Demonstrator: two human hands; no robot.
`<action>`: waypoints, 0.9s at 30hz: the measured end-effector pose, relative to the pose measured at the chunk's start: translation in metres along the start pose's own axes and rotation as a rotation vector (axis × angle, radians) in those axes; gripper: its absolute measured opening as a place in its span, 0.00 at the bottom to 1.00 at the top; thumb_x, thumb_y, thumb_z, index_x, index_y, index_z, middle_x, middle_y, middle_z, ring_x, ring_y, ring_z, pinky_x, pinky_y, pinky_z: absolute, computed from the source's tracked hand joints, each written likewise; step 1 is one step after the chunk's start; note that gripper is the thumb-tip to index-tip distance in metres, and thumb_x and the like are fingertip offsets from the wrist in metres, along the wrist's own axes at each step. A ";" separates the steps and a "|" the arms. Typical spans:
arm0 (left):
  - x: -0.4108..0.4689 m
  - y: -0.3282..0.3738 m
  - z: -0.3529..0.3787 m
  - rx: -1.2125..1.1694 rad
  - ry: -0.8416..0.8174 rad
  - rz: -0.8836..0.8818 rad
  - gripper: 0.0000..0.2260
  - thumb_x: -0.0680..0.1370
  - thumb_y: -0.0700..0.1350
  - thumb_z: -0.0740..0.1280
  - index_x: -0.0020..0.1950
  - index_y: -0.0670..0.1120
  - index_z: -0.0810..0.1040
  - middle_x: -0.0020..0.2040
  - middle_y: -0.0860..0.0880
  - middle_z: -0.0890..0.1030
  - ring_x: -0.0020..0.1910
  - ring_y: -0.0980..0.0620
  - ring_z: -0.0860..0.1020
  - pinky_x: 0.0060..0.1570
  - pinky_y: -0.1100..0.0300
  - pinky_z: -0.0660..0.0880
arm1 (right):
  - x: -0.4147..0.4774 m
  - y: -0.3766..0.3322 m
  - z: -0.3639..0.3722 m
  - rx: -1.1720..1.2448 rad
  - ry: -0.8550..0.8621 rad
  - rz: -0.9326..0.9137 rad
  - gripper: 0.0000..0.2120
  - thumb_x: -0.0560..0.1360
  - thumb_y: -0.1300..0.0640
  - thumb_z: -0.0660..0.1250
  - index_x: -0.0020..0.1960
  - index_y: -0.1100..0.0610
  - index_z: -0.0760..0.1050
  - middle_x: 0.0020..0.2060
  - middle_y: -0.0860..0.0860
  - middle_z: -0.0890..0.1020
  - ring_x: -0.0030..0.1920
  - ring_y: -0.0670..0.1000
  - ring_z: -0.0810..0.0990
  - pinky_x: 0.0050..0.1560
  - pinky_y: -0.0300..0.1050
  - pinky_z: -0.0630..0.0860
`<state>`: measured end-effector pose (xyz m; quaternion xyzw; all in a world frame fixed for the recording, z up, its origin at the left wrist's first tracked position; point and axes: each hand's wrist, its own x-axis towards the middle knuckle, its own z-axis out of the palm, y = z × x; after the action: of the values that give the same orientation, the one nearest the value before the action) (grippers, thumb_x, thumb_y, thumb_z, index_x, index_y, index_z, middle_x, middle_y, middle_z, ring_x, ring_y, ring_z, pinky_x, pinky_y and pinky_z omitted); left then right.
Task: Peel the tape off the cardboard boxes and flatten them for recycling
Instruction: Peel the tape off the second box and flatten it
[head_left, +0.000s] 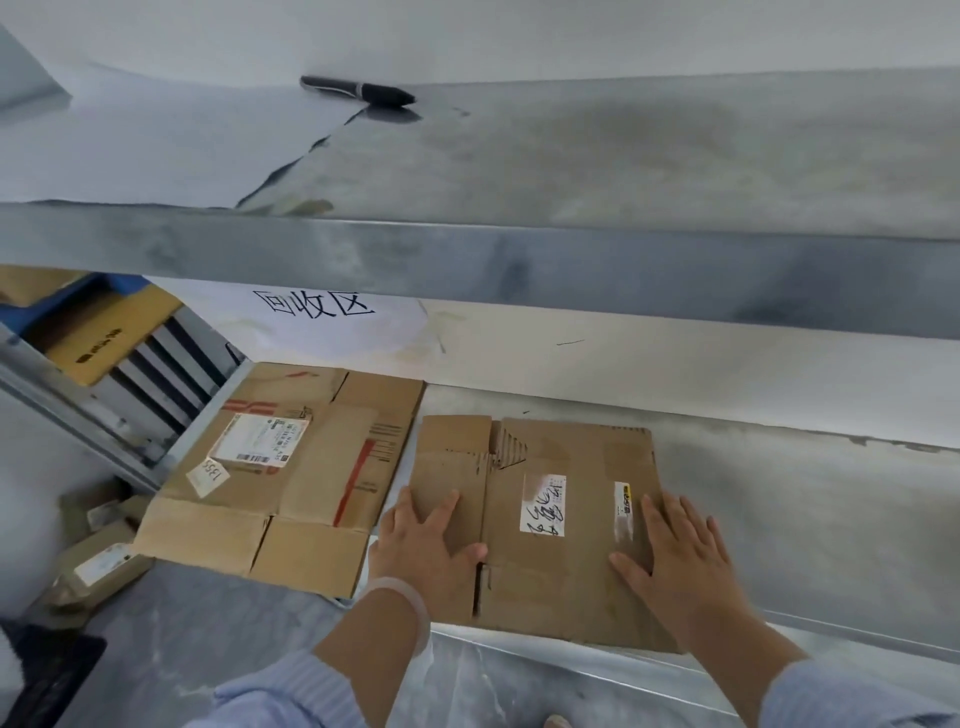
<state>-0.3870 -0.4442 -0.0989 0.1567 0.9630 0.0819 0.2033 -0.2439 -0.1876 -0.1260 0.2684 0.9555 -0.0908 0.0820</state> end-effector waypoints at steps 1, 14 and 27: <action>0.002 -0.001 -0.003 -0.025 -0.012 -0.025 0.37 0.72 0.72 0.60 0.76 0.65 0.49 0.79 0.45 0.45 0.77 0.40 0.47 0.72 0.42 0.55 | 0.003 -0.002 -0.001 0.006 0.007 0.008 0.42 0.74 0.28 0.47 0.79 0.50 0.42 0.79 0.51 0.47 0.78 0.53 0.42 0.75 0.52 0.36; 0.020 -0.029 -0.049 -0.291 0.203 -0.016 0.34 0.66 0.69 0.69 0.70 0.66 0.65 0.73 0.53 0.54 0.72 0.45 0.55 0.71 0.44 0.60 | 0.023 -0.045 -0.040 0.579 0.082 0.057 0.35 0.70 0.43 0.73 0.73 0.45 0.64 0.72 0.51 0.62 0.70 0.54 0.66 0.69 0.50 0.65; 0.051 -0.206 -0.112 -0.226 0.271 -0.102 0.31 0.69 0.67 0.69 0.70 0.66 0.65 0.76 0.53 0.52 0.74 0.43 0.54 0.73 0.42 0.57 | 0.033 -0.218 -0.034 0.605 -0.096 -0.140 0.35 0.73 0.44 0.71 0.76 0.45 0.60 0.76 0.48 0.56 0.74 0.51 0.60 0.74 0.47 0.60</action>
<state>-0.5333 -0.6308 -0.0622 0.0713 0.9730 0.1995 0.0920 -0.3907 -0.3462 -0.0713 0.2096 0.8964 -0.3889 0.0370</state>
